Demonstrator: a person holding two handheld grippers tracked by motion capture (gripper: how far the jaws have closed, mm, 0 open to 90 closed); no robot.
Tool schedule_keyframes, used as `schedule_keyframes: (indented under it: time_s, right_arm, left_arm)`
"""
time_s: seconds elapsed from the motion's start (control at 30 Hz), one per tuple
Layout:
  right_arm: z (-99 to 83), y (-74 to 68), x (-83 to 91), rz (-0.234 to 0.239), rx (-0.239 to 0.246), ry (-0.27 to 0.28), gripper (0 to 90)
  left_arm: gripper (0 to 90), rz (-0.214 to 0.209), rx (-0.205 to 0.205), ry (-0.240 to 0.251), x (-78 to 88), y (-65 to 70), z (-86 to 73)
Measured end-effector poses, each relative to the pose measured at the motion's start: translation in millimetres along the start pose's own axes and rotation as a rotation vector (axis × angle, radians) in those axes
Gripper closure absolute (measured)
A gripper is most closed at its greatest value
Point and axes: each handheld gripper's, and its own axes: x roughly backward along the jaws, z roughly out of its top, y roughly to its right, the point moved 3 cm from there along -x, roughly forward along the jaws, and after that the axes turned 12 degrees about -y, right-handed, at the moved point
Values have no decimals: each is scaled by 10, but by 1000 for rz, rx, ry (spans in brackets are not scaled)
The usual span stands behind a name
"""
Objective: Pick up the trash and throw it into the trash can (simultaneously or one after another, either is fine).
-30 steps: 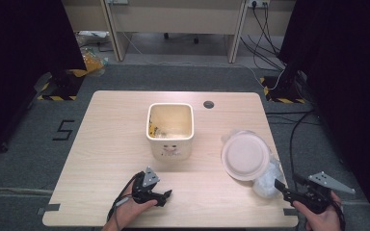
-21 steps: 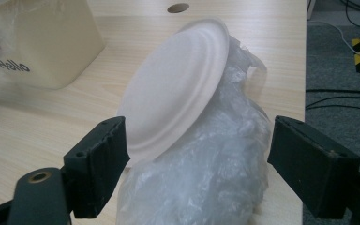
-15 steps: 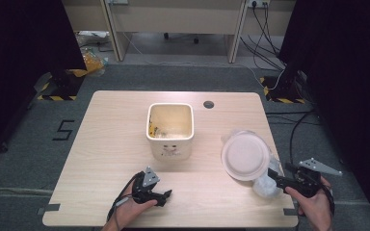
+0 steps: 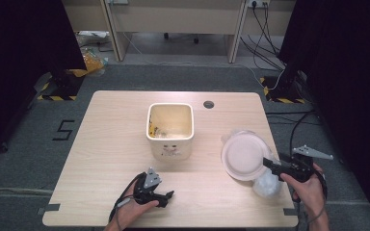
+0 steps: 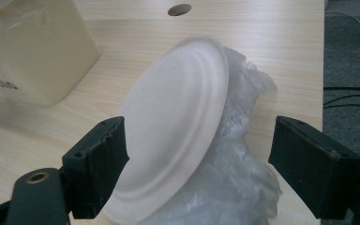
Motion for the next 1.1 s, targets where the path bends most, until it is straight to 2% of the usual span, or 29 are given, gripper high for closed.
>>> schedule_keyframes:
  time_s: [0.13, 0.23, 0.33, 0.43, 0.6, 0.73, 0.87, 1.0, 1.1]
  right_arm:
    - [114, 26, -98, 20, 6, -16, 189]
    - [182, 62, -162, 33, 6, -33, 185]
    - [262, 104, -250, 47, -3, -56, 178]
    - [299, 132, -317, 61, -12, -69, 178]
    - [327, 174, -507, 77, -29, -108, 178]
    - [292, 167, -578, 86, -30, -136, 170]
    - [220, 144, -622, 118, -36, -161, 194]
    - [141, 93, -605, 142, -35, -157, 239]
    - [98, 53, -593, 145, -31, -159, 240]
  left_arm:
    - [154, -35, -30, 4, -45, 134, 110]
    - [155, -43, -53, 6, -88, 203, 207]
    - [156, -68, -53, 19, -128, 245, 314]
    - [156, -70, -68, 20, -168, 271, 413]
    - [156, -81, -70, 21, -223, 295, 508]
    - [155, -82, -63, 14, -246, 276, 497]
    - [156, -78, -48, 4, -253, 223, 433]
    - [156, -67, -28, -10, -241, 143, 331]
    - [156, -57, -19, -6, -197, 85, 246]
